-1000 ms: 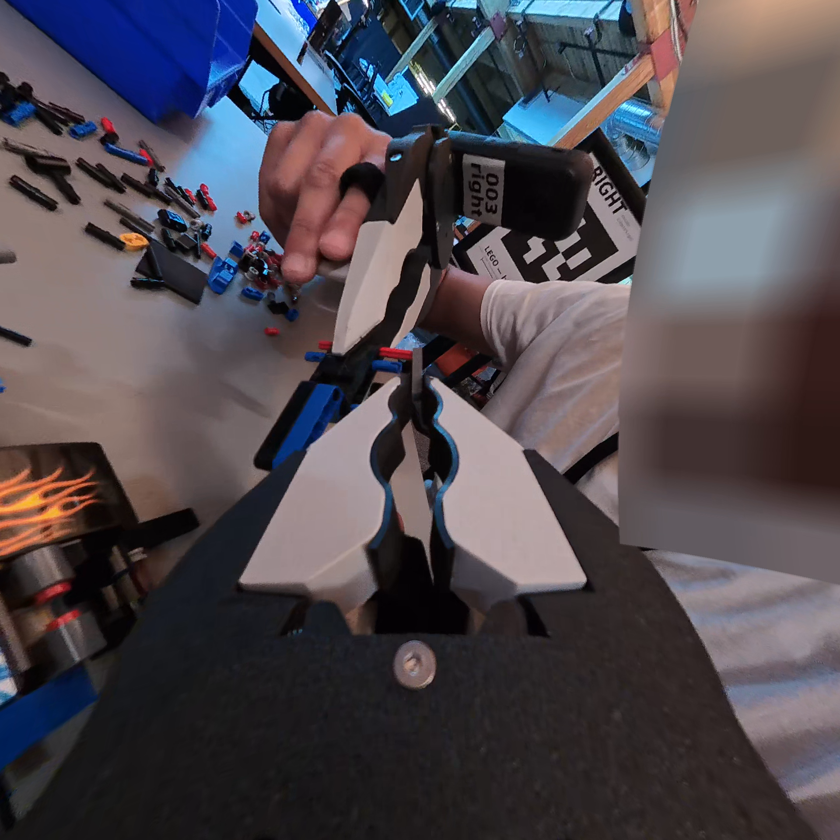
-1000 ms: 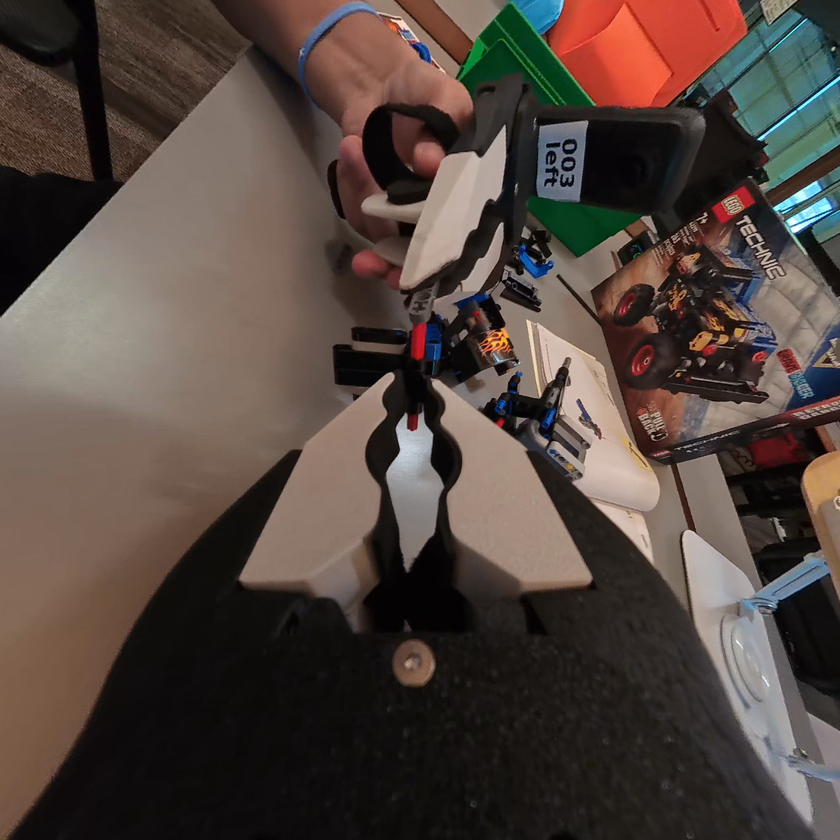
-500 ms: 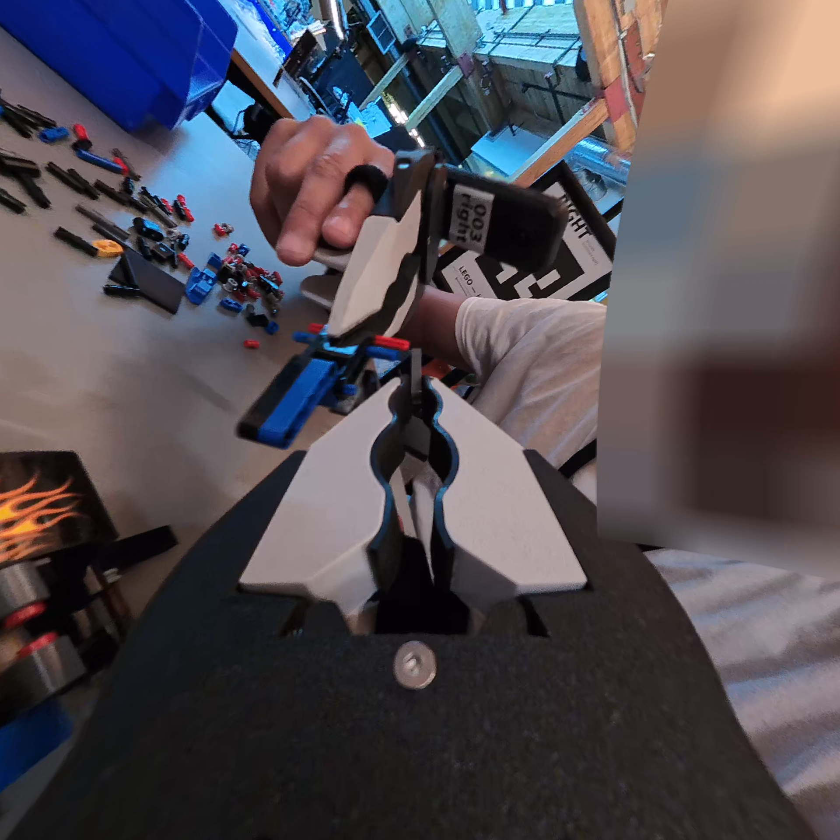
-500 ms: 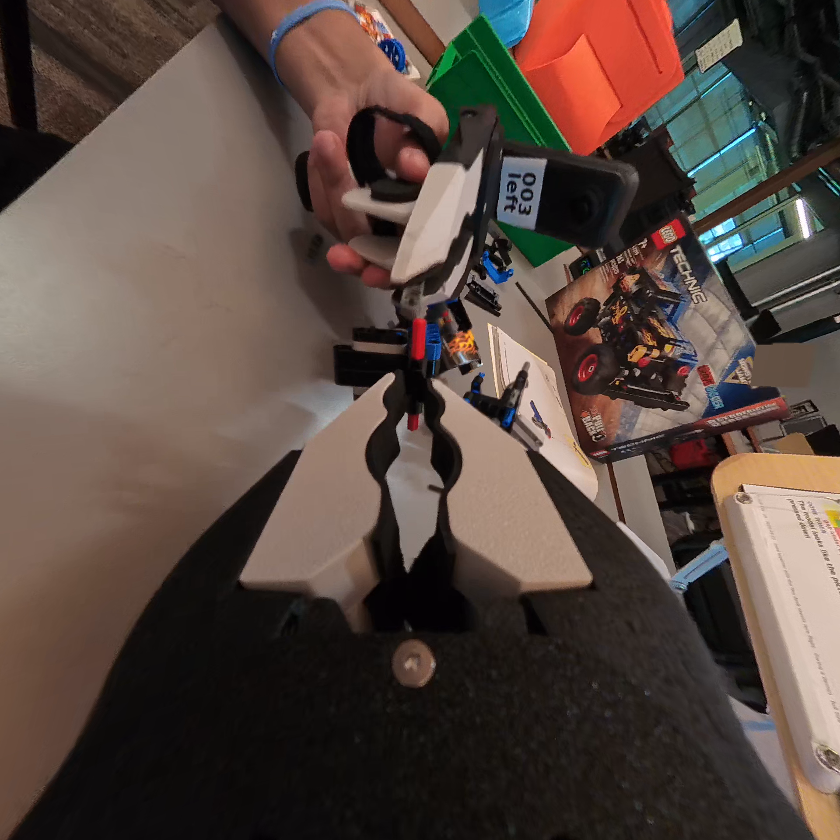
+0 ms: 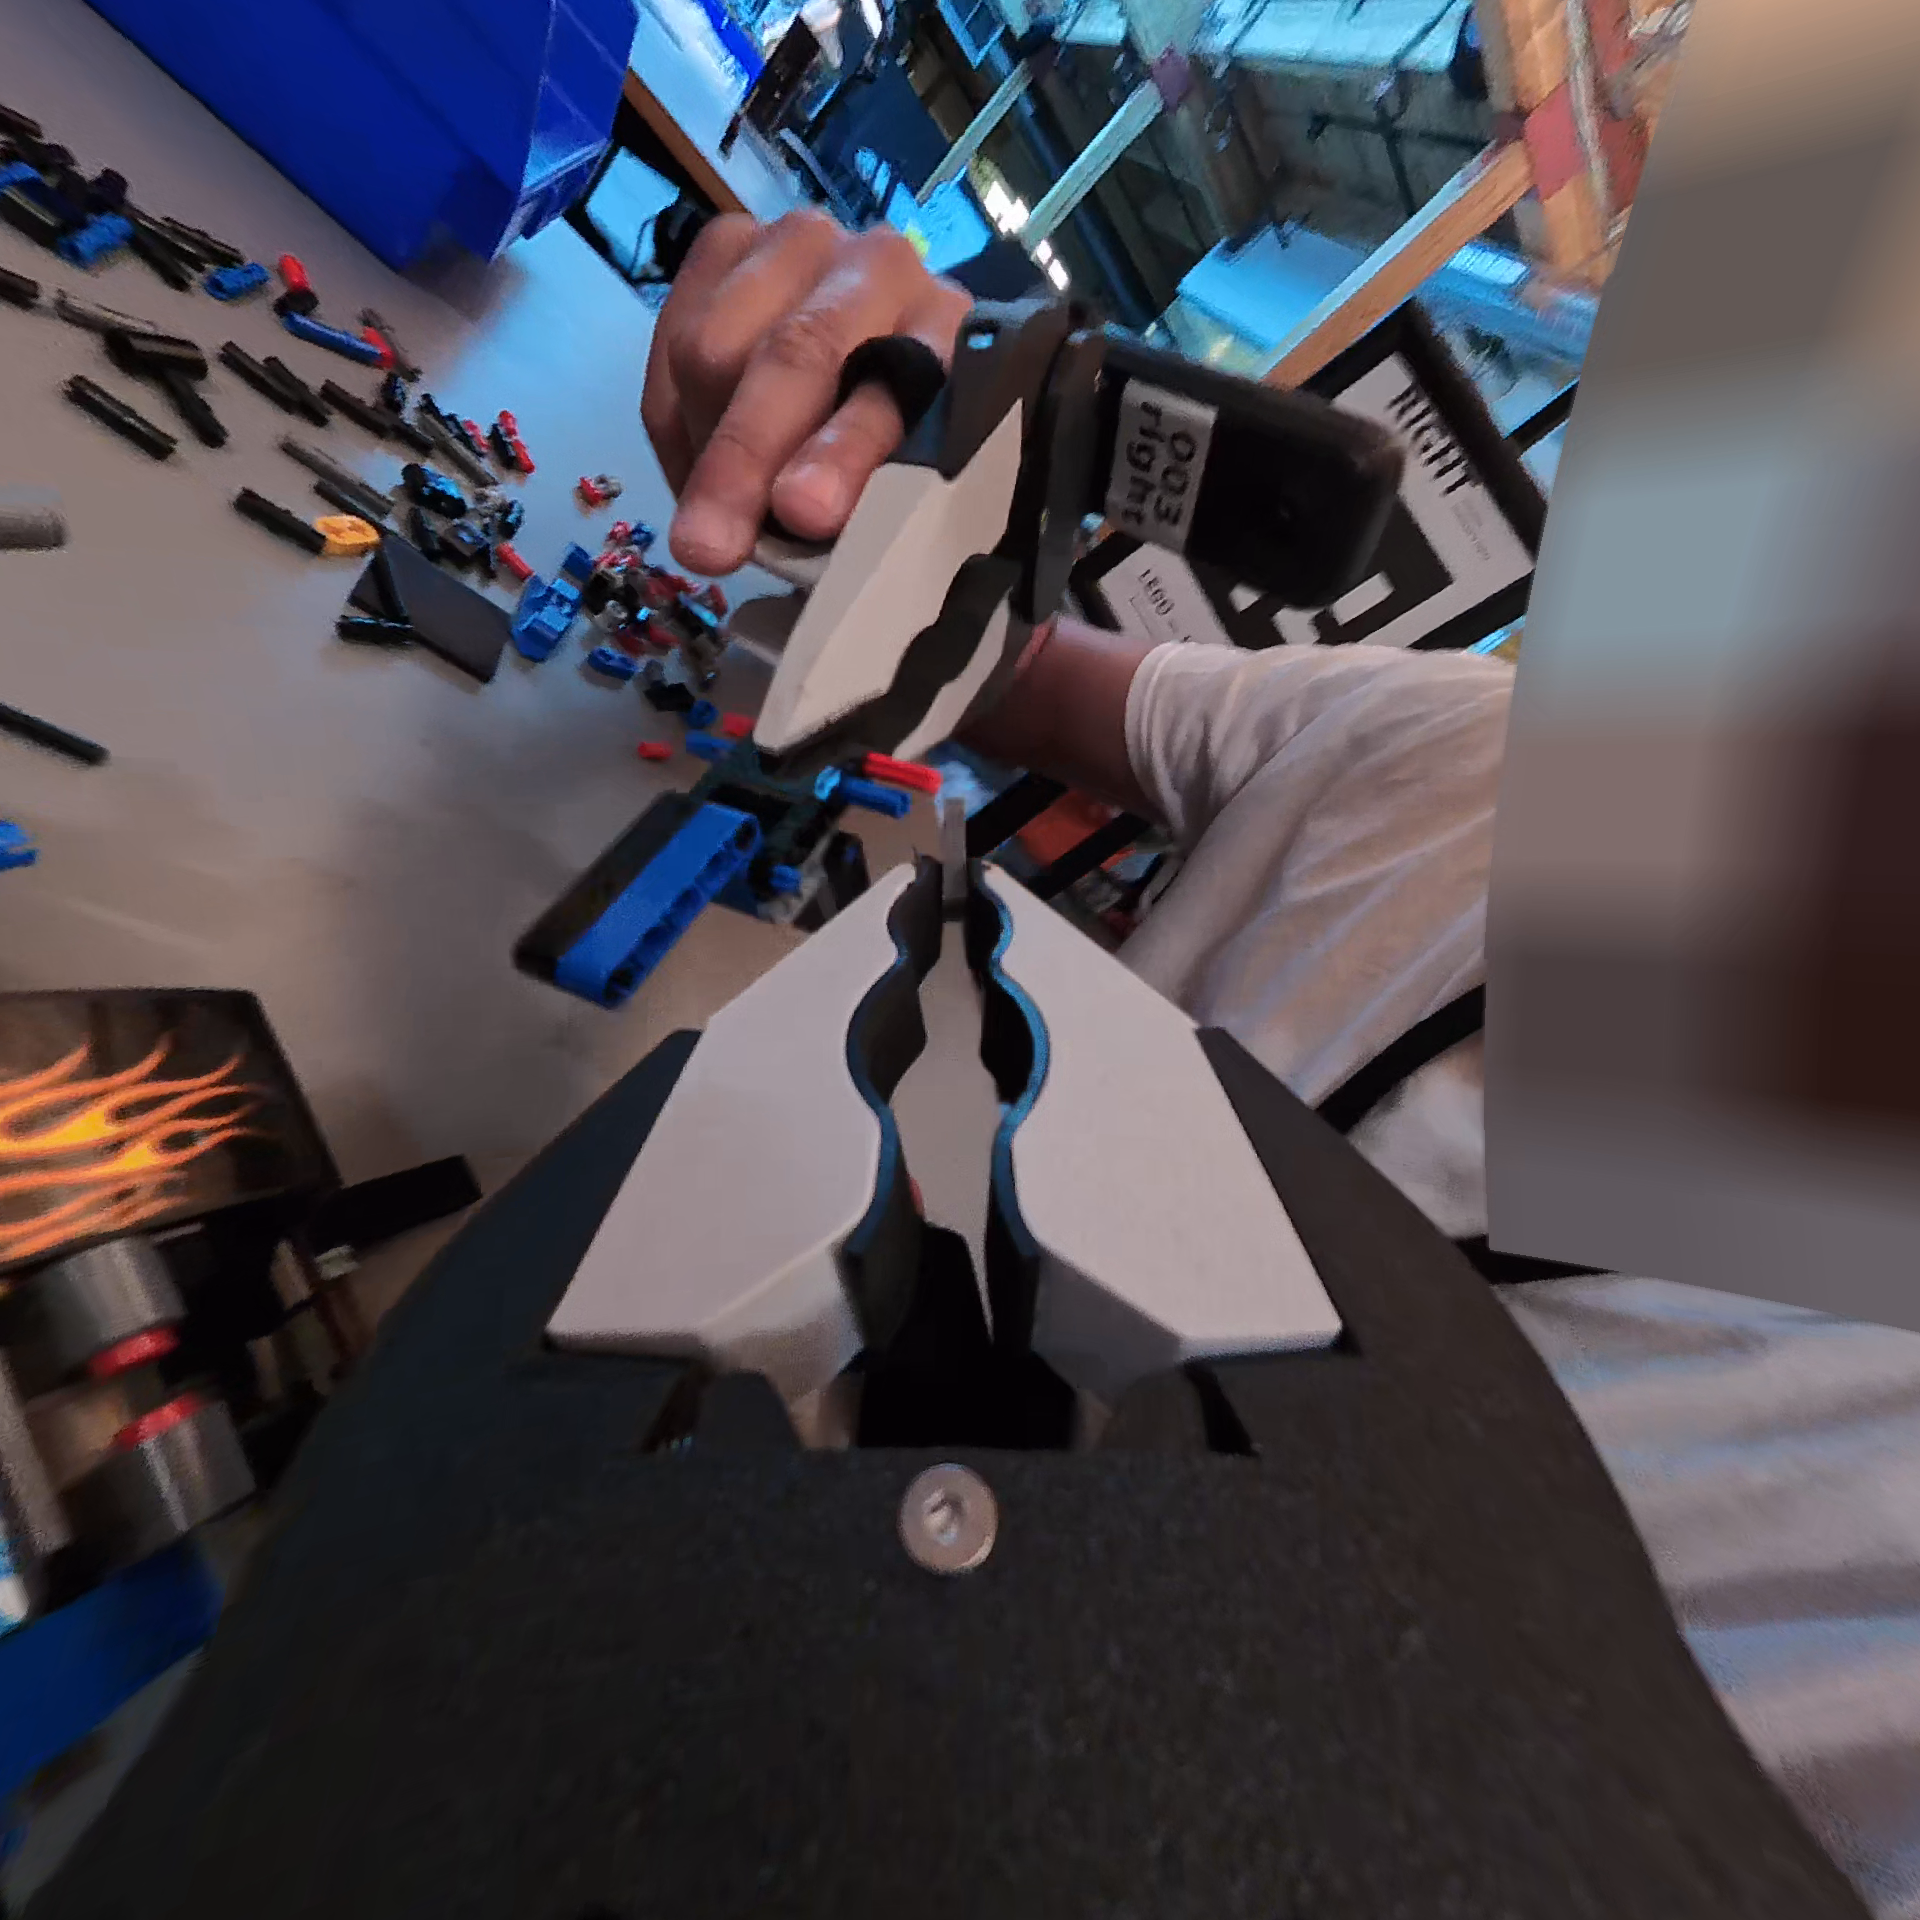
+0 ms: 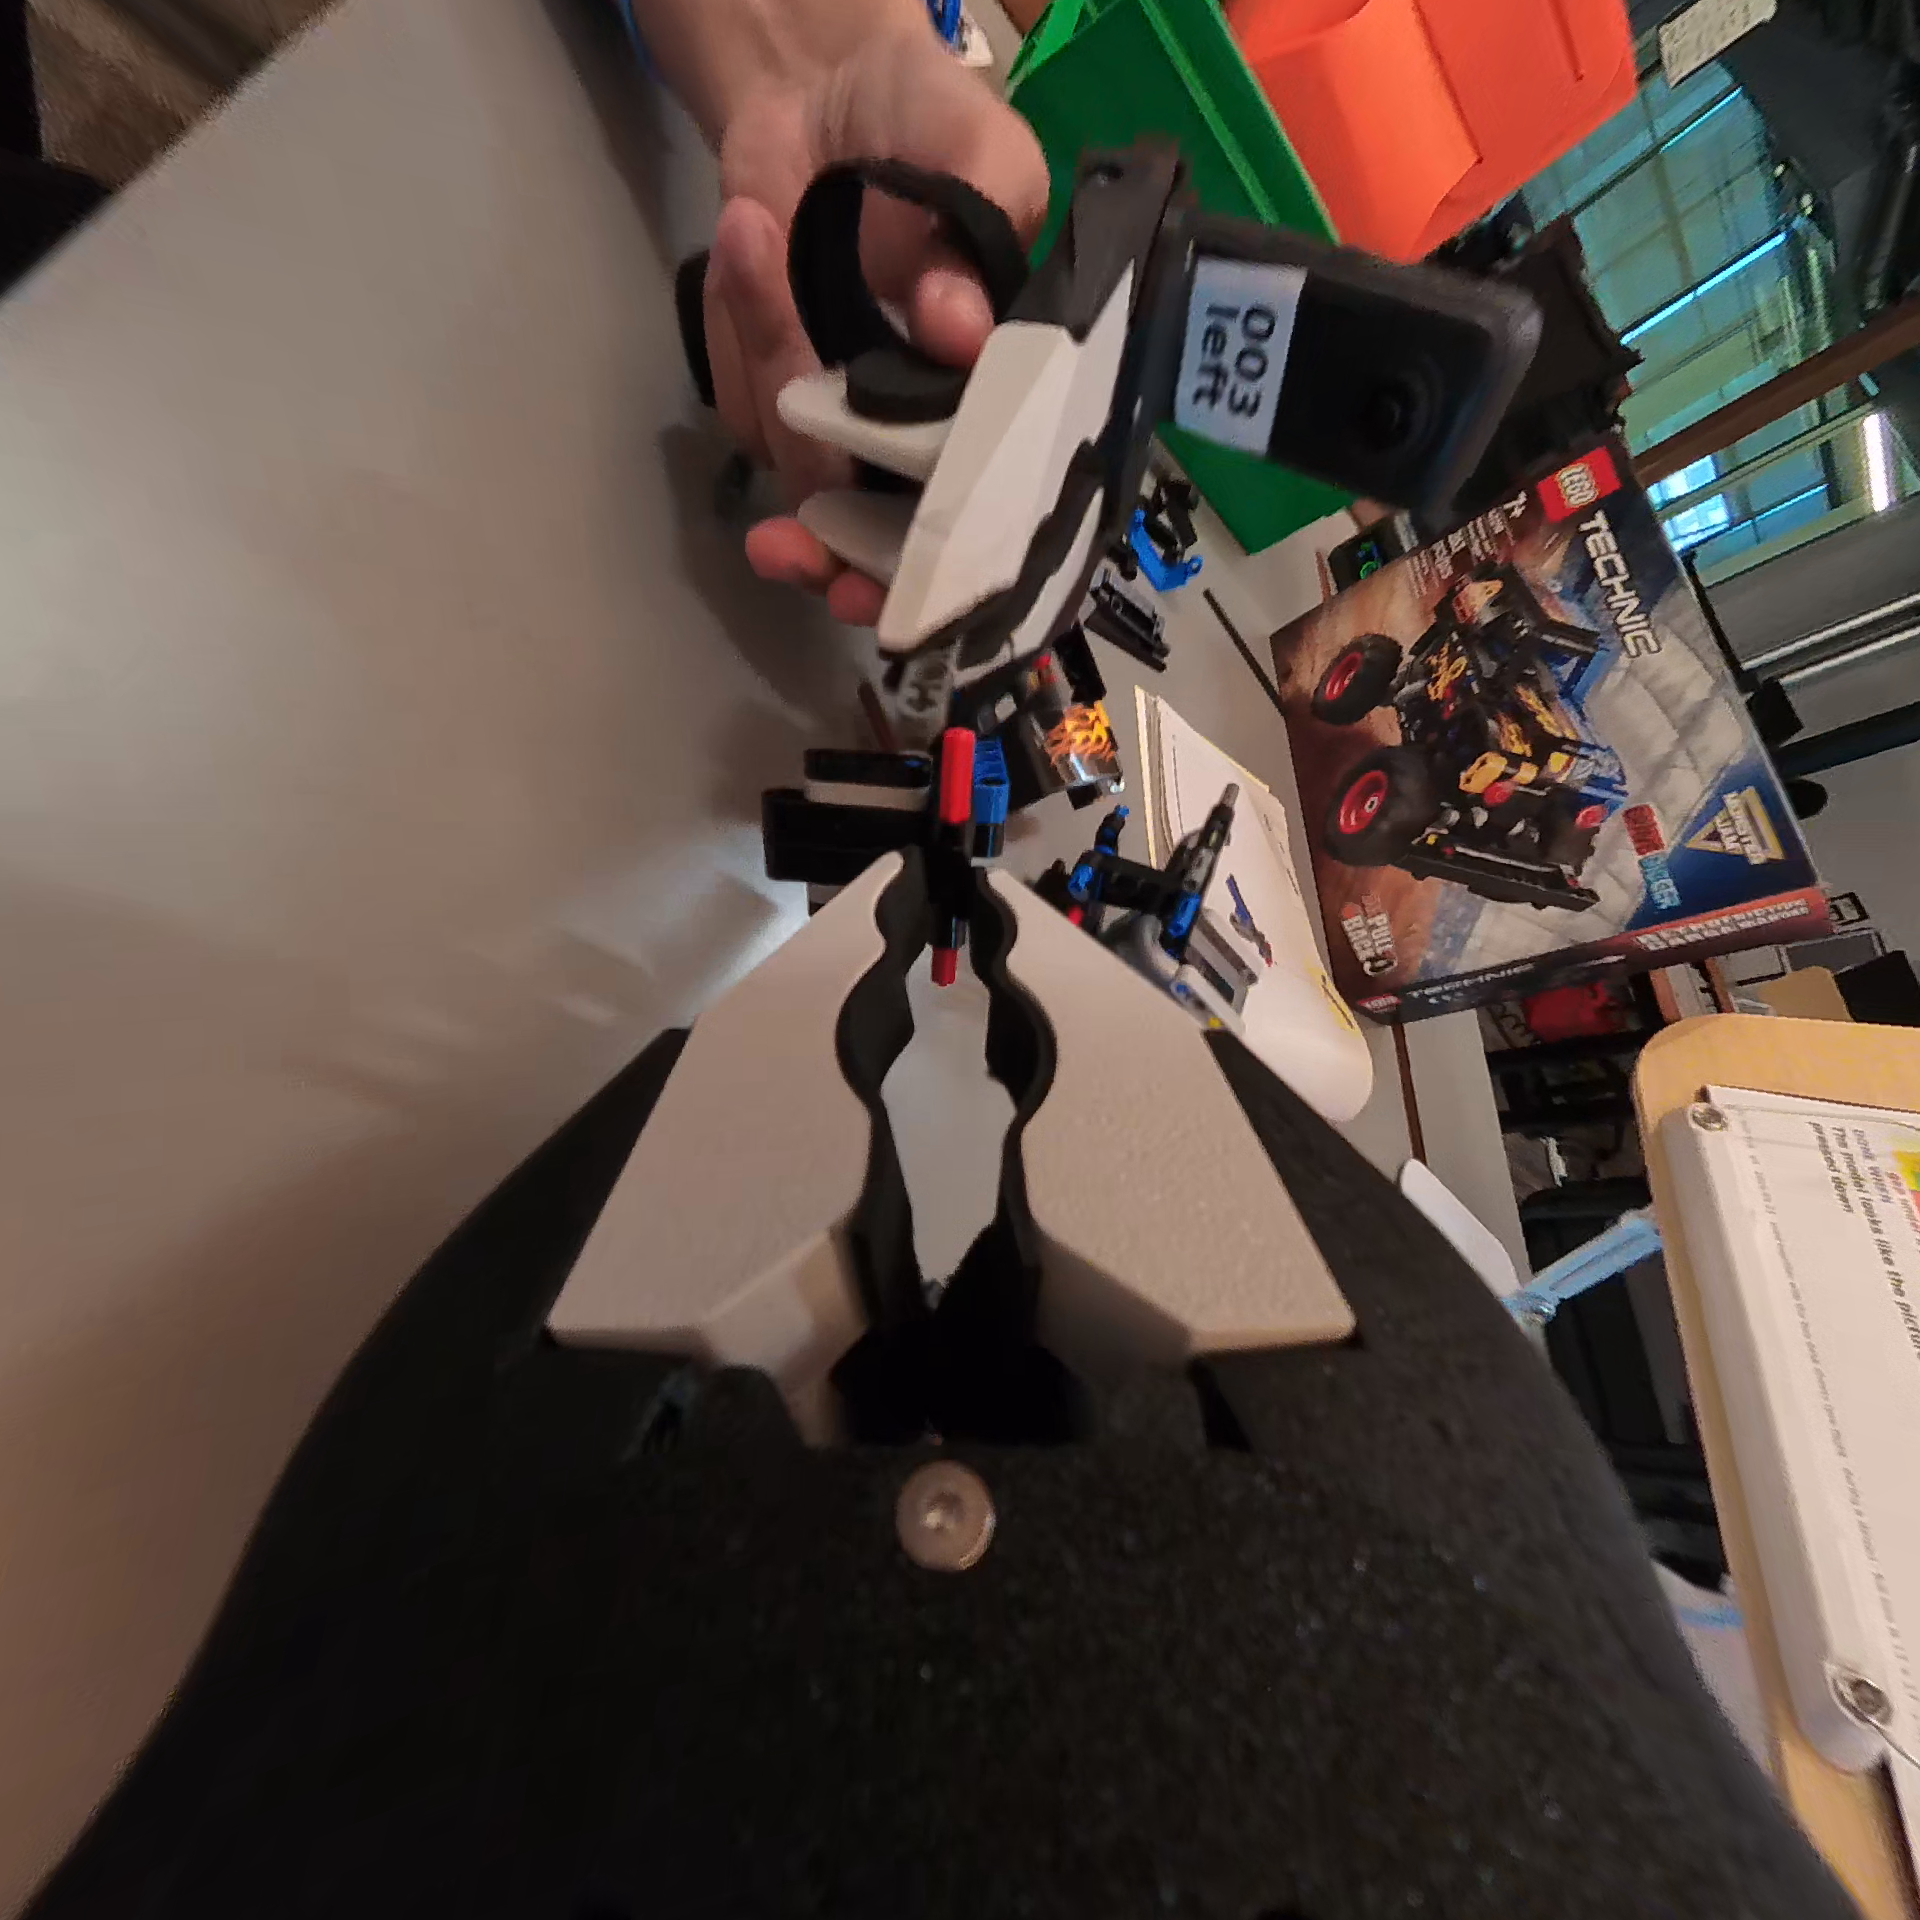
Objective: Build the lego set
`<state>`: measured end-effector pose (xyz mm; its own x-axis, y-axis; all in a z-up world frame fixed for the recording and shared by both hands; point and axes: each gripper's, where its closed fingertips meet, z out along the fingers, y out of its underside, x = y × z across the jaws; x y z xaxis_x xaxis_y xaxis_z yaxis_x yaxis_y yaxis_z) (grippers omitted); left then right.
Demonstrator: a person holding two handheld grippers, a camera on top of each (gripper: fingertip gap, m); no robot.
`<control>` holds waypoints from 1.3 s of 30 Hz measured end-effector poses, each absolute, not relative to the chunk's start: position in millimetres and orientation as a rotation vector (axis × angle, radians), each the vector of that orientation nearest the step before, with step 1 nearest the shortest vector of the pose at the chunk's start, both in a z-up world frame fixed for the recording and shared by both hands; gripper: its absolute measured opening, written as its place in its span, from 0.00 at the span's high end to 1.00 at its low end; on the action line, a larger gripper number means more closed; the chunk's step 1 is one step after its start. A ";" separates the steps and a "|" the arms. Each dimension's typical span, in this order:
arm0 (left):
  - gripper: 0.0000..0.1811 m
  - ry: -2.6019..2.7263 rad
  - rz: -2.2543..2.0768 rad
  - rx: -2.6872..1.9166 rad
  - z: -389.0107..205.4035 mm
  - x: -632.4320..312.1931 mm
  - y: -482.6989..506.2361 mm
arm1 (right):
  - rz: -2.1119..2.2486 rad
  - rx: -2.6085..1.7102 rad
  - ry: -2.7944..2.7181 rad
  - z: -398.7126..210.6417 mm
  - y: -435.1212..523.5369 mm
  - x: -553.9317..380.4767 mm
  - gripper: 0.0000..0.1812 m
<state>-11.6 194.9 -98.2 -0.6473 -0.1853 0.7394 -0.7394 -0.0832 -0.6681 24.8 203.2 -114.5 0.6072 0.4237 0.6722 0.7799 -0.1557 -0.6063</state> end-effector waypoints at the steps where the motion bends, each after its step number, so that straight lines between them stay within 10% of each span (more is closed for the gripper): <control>1: 0.99 -1.840 1.745 0.990 -103.8 -13.8 194.6 | -0.439 -1.806 -0.993 -117.5 201.8 28.2 0.97; 18: 0.99 -1.922 1.737 1.067 -113.8 -4.5 200.8 | 0.038 -2.114 -0.852 -171.7 187.5 26.5 0.96; 23: 0.99 -1.818 1.754 1.075 -108.1 -4.0 200.3 | 0.126 -2.106 -0.825 -156.5 182.1 24.1 0.77; 39: 0.99 -1.596 1.736 1.041 -98.0 -11.4 191.0 | -0.411 -1.646 -0.957 -94.9 198.0 -2.7 0.96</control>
<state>-11.4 191.0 -98.0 -0.5440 -0.1018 0.8329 -0.8214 -0.1377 -0.5534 -2.7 198.0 -94.9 0.6086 0.3720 0.7008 0.7644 -0.0380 -0.6436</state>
